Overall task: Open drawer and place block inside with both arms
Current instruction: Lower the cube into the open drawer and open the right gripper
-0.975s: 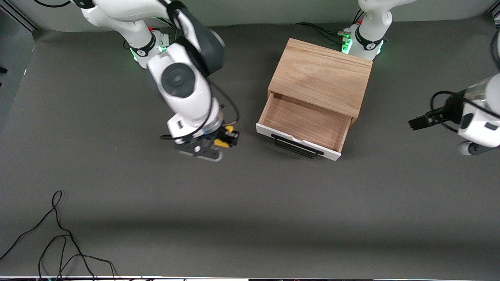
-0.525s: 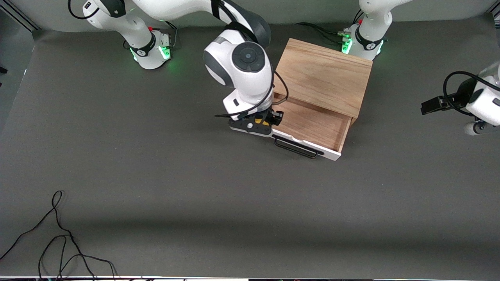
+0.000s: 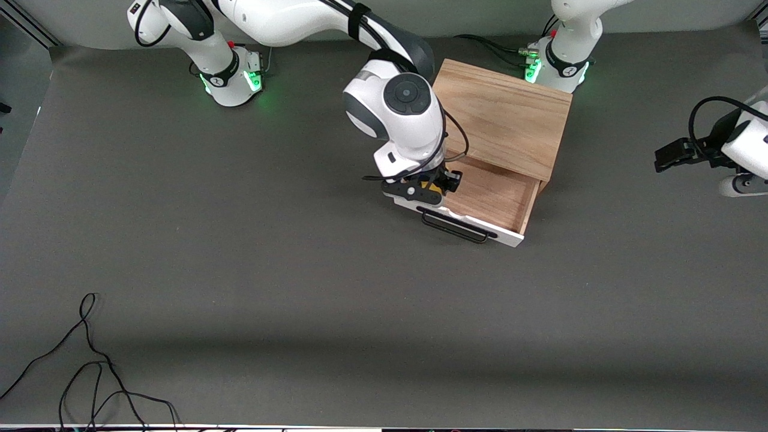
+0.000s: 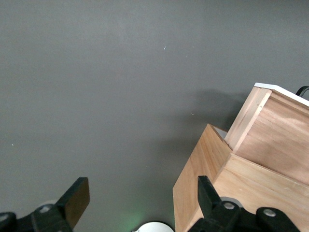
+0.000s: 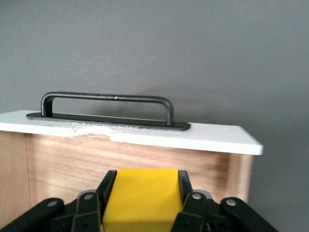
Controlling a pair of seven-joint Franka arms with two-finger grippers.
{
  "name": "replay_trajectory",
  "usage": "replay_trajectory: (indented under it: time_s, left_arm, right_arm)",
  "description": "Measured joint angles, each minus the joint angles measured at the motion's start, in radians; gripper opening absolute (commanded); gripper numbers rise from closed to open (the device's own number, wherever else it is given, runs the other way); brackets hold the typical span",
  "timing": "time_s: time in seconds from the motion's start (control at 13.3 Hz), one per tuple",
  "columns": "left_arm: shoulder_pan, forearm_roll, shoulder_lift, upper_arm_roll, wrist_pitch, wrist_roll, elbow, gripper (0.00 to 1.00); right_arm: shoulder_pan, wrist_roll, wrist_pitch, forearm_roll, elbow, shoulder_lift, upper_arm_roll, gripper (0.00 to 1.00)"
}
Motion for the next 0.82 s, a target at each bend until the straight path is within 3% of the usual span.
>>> replay_trajectory:
  time_s: [0.53,0.6,0.67,0.75,0.82]
  left_arm:
    - [-0.002,-0.006,0.000,-0.011,0.032,0.012,0.002,1.00]
    - [-0.005,-0.007,0.000,-0.011,0.033,0.013,0.003,1.00]
    - [-0.018,-0.008,0.000,-0.005,0.033,0.015,0.004,1.00]
    - [-0.050,-0.008,0.000,0.018,0.033,0.015,0.004,1.00]
    - [-0.116,-0.009,0.000,0.075,0.034,0.015,0.004,1.00]
  right_arm:
    - [0.041,0.045,0.072,0.000,0.002,0.097,-0.005,0.00]
    - [0.041,0.045,0.072,0.000,0.002,0.098,-0.007,0.12]
    - [0.041,0.046,0.072,0.000,0.004,0.098,-0.008,0.36]
    - [0.041,0.046,0.072,0.000,0.005,0.098,-0.008,0.45]
    - [0.041,0.046,0.072,0.000,0.005,0.098,-0.009,0.71]
